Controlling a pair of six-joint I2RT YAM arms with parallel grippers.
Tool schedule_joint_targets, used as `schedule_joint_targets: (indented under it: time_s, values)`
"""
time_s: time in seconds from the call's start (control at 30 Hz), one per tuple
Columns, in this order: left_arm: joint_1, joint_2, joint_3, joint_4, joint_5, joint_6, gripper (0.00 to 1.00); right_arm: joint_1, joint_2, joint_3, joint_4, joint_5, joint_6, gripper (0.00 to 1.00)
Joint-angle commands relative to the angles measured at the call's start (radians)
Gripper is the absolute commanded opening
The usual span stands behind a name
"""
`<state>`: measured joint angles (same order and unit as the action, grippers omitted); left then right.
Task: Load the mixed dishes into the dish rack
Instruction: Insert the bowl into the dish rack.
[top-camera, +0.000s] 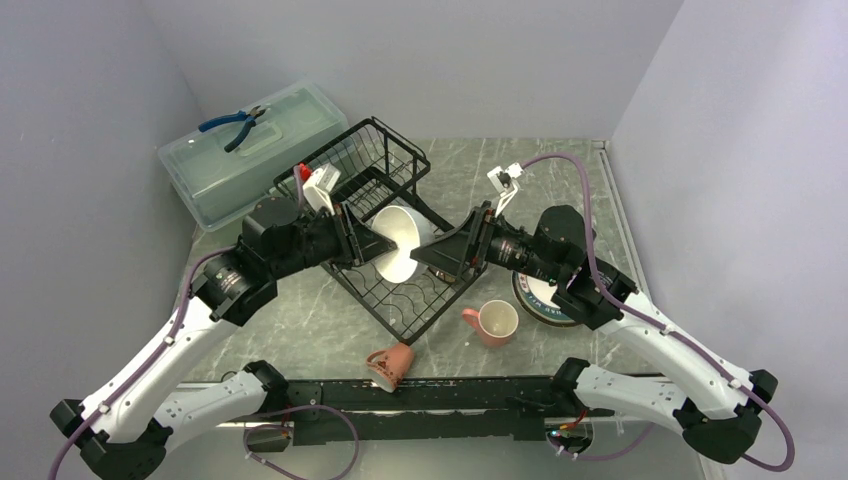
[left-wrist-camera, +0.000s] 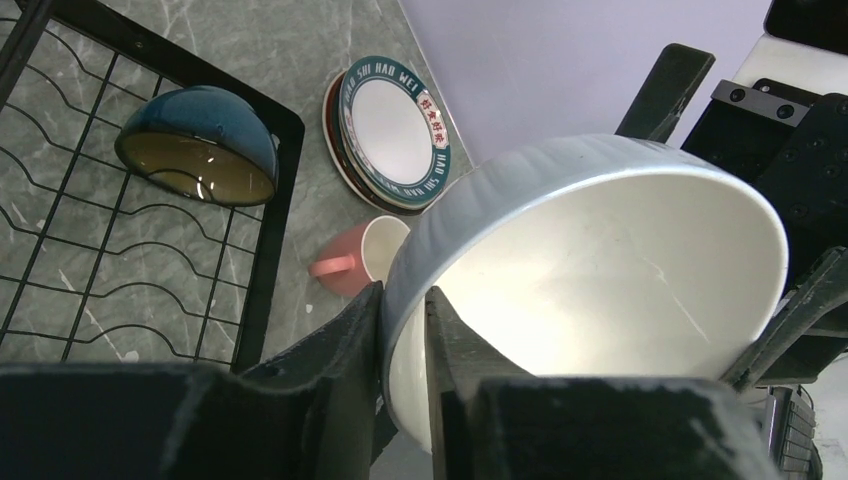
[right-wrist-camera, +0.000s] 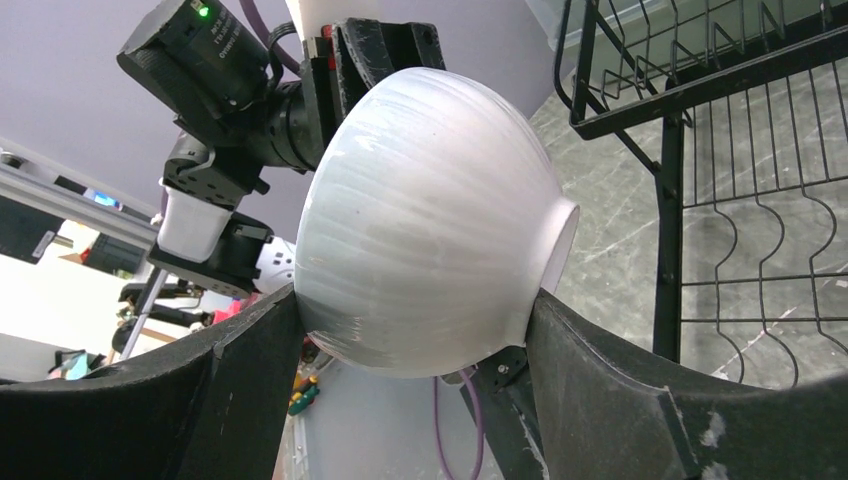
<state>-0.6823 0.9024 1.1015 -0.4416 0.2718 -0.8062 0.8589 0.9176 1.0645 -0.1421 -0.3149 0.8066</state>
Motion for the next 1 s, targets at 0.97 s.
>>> schedule_joint_targets:
  time_s: [0.97]
  values:
    - [-0.006, 0.02, 0.034, -0.084, -0.098, 0.065, 0.56, -0.03, 0.031, 0.145, -0.115, 0.109, -0.121, 0.0]
